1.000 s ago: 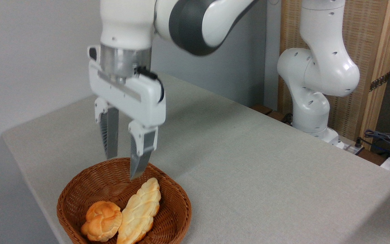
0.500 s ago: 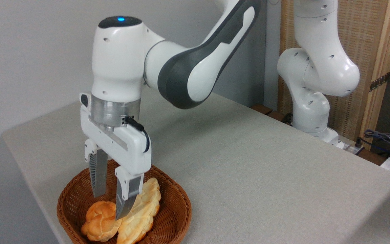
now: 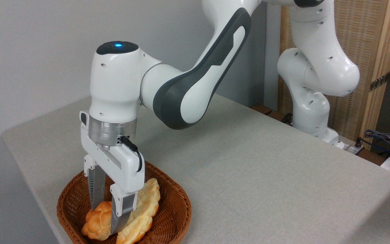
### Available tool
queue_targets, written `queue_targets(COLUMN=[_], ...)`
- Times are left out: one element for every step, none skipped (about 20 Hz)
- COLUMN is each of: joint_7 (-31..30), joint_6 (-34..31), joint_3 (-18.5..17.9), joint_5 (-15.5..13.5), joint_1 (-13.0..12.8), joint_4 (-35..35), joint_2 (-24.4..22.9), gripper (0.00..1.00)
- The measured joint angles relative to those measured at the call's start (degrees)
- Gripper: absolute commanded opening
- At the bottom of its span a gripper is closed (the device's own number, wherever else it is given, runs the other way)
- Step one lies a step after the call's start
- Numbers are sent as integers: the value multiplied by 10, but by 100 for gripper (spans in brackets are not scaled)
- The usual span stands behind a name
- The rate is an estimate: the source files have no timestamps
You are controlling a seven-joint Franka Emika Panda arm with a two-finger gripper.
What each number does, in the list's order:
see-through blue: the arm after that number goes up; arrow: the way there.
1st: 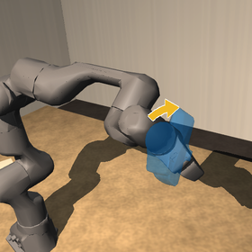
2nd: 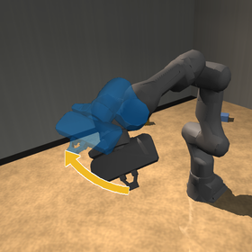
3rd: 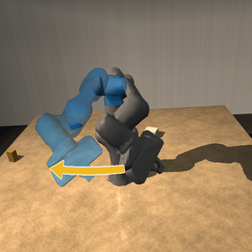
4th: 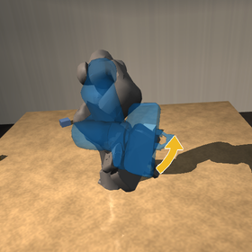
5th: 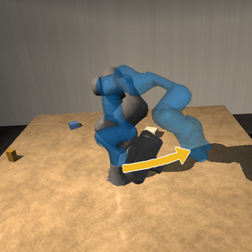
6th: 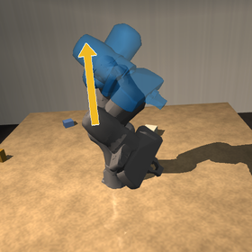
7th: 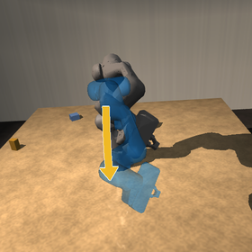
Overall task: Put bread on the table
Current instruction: 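Close the gripper on the round golden bun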
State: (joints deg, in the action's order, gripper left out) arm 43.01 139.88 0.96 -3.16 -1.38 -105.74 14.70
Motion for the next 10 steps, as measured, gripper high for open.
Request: queue_targets(joint_7=[4, 8, 10, 12, 13, 13, 13, 13, 13, 13], joint_6=[0, 0, 0, 0, 0, 0, 0, 0, 0, 0], joint_3=[1, 1, 1, 1, 1, 1, 1, 1, 1, 1], joint_5=[2, 3, 3, 3, 4, 4, 4, 4, 4, 4], joint_1=[0, 0, 0, 0, 0, 0, 0, 0, 0, 0], joint_4=[0, 0, 1, 1, 1, 1, 1, 1, 2, 2], joint_2=[0, 0, 0, 0, 0, 0, 0, 0, 0, 0], gripper=[43, 38, 38, 38, 38, 38, 38, 38, 38, 39])
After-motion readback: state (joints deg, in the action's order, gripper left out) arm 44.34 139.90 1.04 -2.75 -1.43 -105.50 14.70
